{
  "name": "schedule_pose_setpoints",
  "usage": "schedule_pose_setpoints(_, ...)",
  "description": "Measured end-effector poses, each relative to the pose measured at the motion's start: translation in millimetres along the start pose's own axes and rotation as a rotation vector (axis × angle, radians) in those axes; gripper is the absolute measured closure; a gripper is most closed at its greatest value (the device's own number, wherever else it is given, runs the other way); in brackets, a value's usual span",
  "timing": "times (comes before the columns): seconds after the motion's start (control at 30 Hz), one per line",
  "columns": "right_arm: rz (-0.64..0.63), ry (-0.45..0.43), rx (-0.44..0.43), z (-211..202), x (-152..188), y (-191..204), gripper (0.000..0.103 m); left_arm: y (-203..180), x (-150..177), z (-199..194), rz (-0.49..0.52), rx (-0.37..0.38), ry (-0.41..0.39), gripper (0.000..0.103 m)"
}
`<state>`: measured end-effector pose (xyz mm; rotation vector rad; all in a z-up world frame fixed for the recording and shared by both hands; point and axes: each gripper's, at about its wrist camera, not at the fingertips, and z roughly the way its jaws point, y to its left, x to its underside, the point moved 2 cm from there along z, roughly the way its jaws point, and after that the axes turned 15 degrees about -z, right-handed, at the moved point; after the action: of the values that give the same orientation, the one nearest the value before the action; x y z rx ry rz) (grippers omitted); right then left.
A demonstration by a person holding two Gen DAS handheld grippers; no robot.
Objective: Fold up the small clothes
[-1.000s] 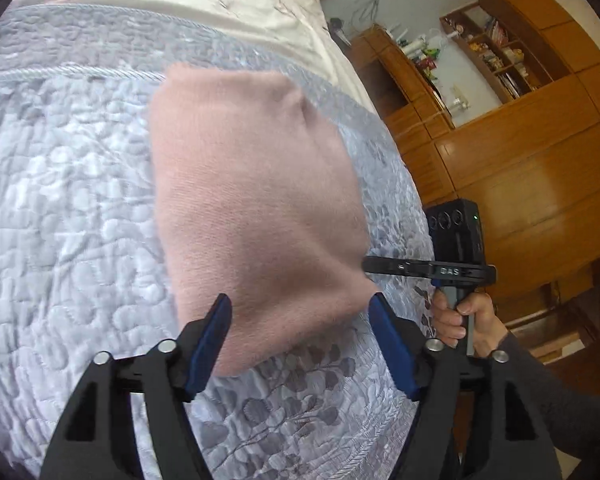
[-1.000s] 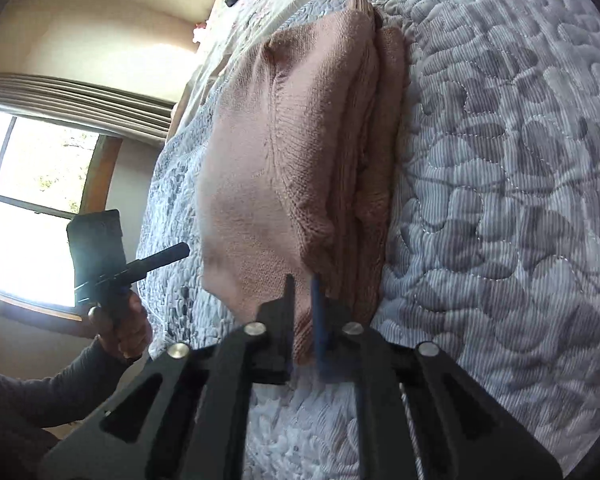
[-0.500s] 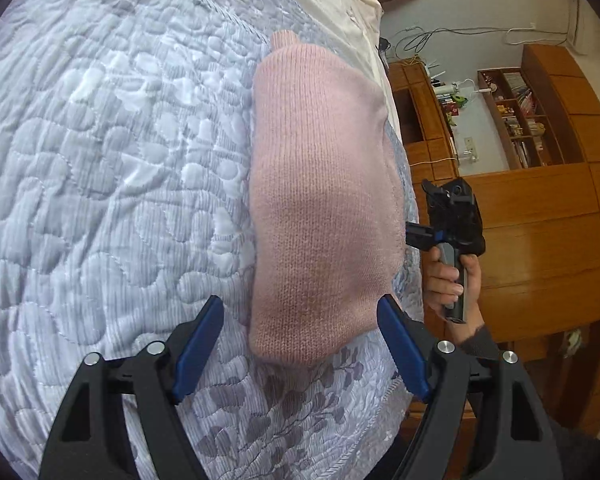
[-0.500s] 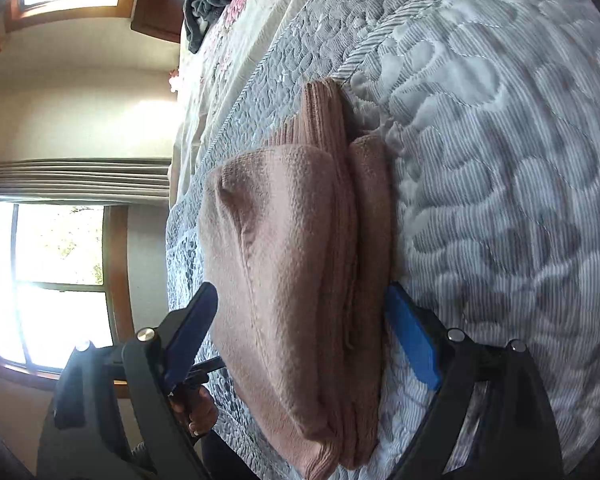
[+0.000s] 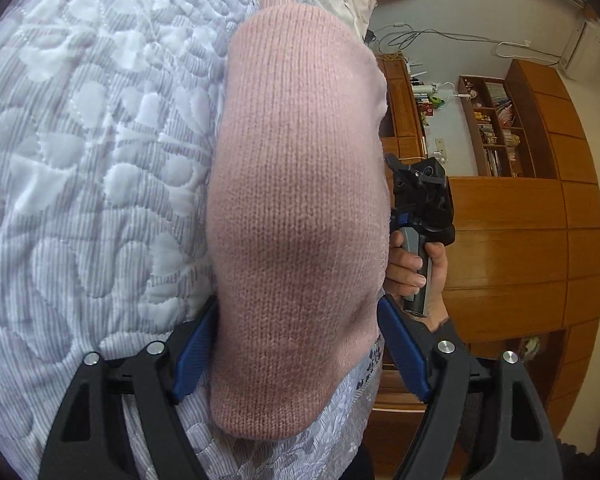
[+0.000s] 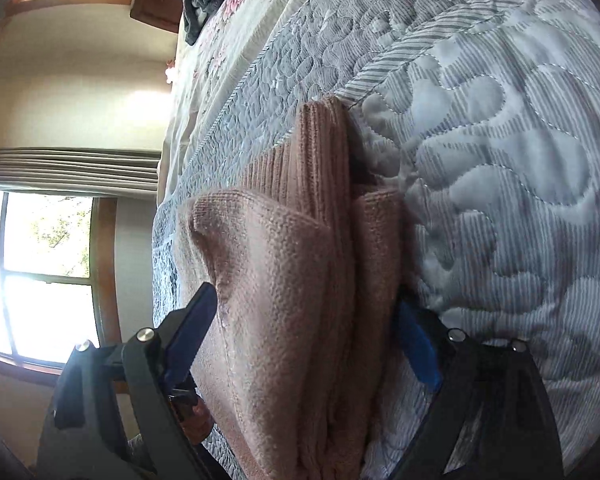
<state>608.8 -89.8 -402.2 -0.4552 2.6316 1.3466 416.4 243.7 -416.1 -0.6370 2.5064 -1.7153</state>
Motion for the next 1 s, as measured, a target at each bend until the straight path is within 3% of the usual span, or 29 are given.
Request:
schedule_pose_setpoints(0.13, -0.006, -0.002, -0.008, 8.3, -6.1, 0.8, 0.016, -2.7, 0.1, 8.8, 0.009, -0.017, 0.01, 0.024)
schedule_pose_setpoints(0.27, -0.012, -0.017, -0.008, 14.8, -11.4, 9.7, 0.017, -3.0, 7.5, 7.2, 0.021, -0.08, -0.007, 0.025)
schedule_pose_setpoints(0.33, -0.012, -0.024, -0.009, 19.1, -15.1, 14.5, 0.024, -8.0, 10.1, 8.5, 0.018, -0.11, -0.018, 0.025)
schedule_pose_setpoints(0.4, 0.003, -0.036, -0.006, 21.2, -14.6, 14.8, 0.043, -9.3, 13.6, 6.7, 0.017, -0.13, -0.031, 0.026)
schedule_pose_setpoints(0.47, 0.019, -0.052, -0.013, 24.2, -14.4, 14.3, 0.053, -10.3, 14.1, 7.2, 0.017, -0.166, -0.043, 0.039)
schedule_pose_setpoints(0.57, 0.015, -0.068, -0.008, 24.1, -13.3, 15.2, 0.058, -17.1, 13.3, 10.0, 0.009, -0.183, -0.044, 0.049)
schedule_pose_setpoints(1.0, -0.021, -0.117, 0.021, 11.4, -12.3, 54.4, 0.065, -64.3, 21.7, 4.7, 0.068, -0.262, -0.076, 0.067)
